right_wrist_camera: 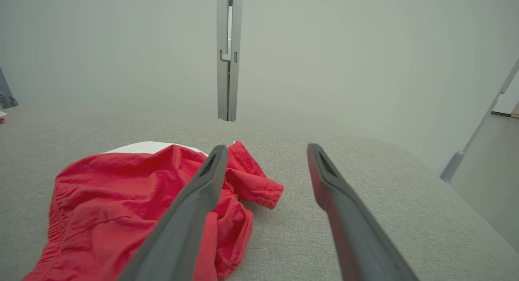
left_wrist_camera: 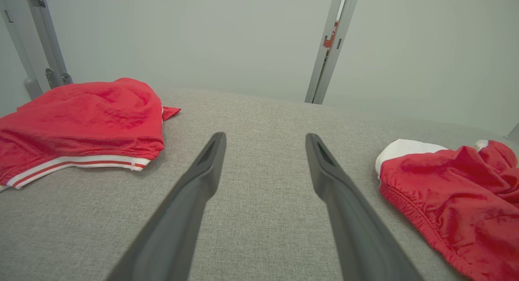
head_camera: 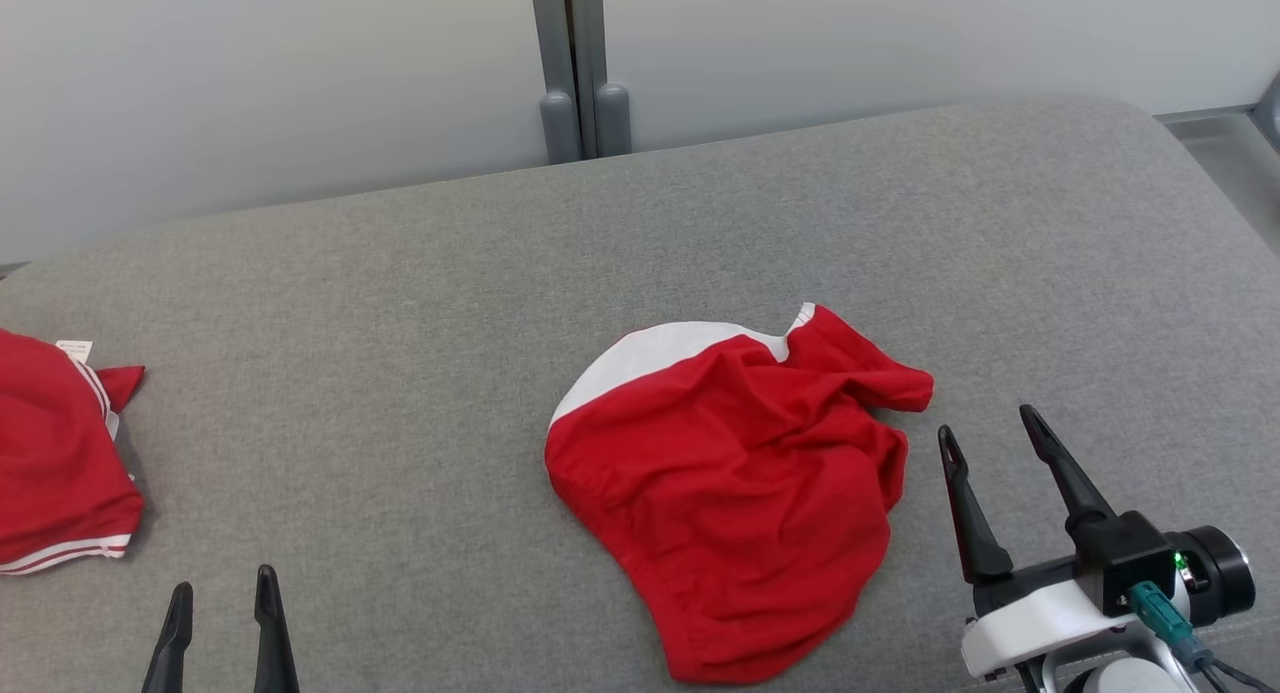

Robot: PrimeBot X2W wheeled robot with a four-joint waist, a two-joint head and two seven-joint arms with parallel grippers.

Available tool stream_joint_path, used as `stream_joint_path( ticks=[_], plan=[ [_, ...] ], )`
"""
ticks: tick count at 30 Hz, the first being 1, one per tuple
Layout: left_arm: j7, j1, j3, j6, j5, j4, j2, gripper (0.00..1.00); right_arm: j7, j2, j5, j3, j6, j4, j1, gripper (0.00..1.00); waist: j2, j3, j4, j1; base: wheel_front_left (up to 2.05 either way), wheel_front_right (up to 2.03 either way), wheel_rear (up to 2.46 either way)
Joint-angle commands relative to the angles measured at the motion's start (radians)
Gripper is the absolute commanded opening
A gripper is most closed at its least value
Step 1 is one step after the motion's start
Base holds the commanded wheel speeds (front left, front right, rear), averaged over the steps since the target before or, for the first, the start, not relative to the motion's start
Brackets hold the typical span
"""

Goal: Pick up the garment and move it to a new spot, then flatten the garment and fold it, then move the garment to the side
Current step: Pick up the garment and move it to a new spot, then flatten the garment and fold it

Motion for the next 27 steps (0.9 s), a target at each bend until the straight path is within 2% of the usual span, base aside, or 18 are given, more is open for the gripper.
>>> stream_joint_path(
  ticks=[1, 27],
  plan=[
    [0.0, 0.01, 0.011, -0.006, 0.008, 0.003, -0.007, 1.0, -0.001, 0.003, -0.002, -0.002, -0.001, 0.005, 0.013, 1.0, -0.0001, -0.001, 0.001, 0.0, 0.0, 0.0, 0.0],
    [0.0, -0.013, -0.017, -0.011, 0.015, -0.006, -0.017, 1.0, 0.0, 0.018, 0.015, -0.009, -0.001, 0.024, 0.024, 1.0, -0.0001, -0.009, -0.001, 0.0, 0.0, 0.0, 0.0]
  ],
)
